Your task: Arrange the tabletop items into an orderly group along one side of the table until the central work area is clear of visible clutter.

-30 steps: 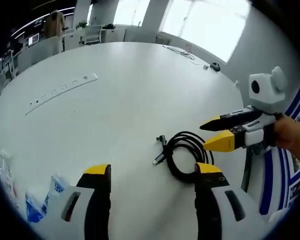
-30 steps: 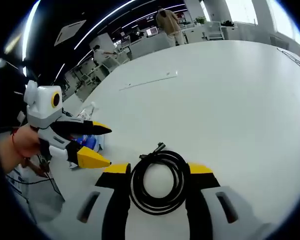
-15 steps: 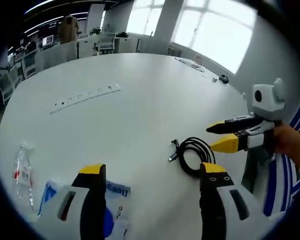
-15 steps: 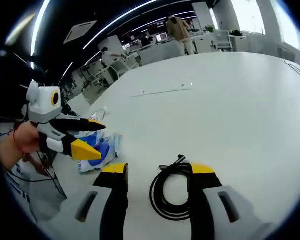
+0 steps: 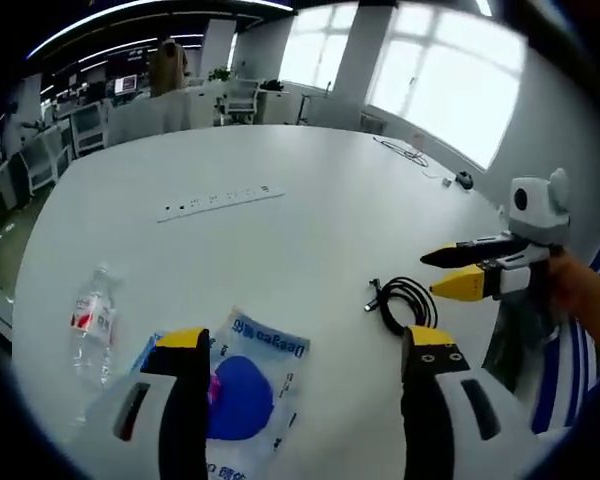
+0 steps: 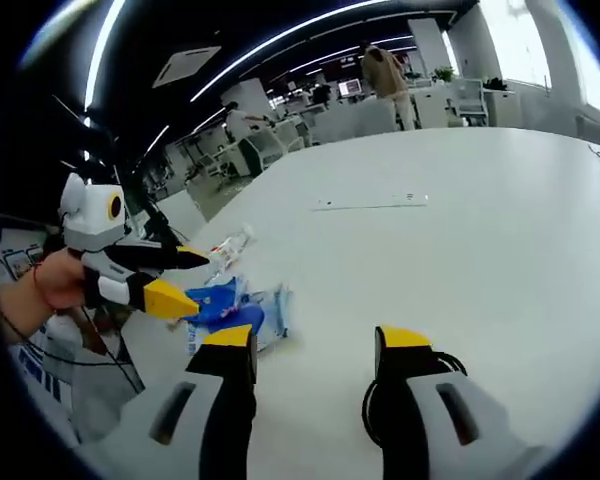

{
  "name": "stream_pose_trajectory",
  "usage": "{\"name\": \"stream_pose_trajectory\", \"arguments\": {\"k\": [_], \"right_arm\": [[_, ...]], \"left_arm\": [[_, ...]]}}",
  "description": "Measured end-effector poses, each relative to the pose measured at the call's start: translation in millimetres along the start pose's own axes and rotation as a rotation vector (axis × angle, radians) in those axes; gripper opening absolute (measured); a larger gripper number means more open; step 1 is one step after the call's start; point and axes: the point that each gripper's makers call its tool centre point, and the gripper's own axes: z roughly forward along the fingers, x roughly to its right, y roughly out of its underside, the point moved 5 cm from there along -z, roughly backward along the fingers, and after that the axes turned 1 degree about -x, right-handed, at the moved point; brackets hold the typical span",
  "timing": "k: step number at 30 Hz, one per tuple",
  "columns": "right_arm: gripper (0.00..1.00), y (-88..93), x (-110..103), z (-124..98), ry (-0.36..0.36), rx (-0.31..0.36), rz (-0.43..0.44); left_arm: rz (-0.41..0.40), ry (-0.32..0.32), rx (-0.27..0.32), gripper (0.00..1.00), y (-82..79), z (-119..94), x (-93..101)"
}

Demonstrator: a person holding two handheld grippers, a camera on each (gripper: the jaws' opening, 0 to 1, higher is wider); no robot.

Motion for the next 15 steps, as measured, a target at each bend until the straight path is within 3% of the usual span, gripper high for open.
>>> {"name": "stream_pose_trajectory", "arguments": {"k": [15], "right_arm": [[0.46,-15.7,-43,21,-0.067,-0.02,-0.086]], "left_arm": [[-0.08,-0.088,0.053,0.8,13.5,-52,-43.0]]}}
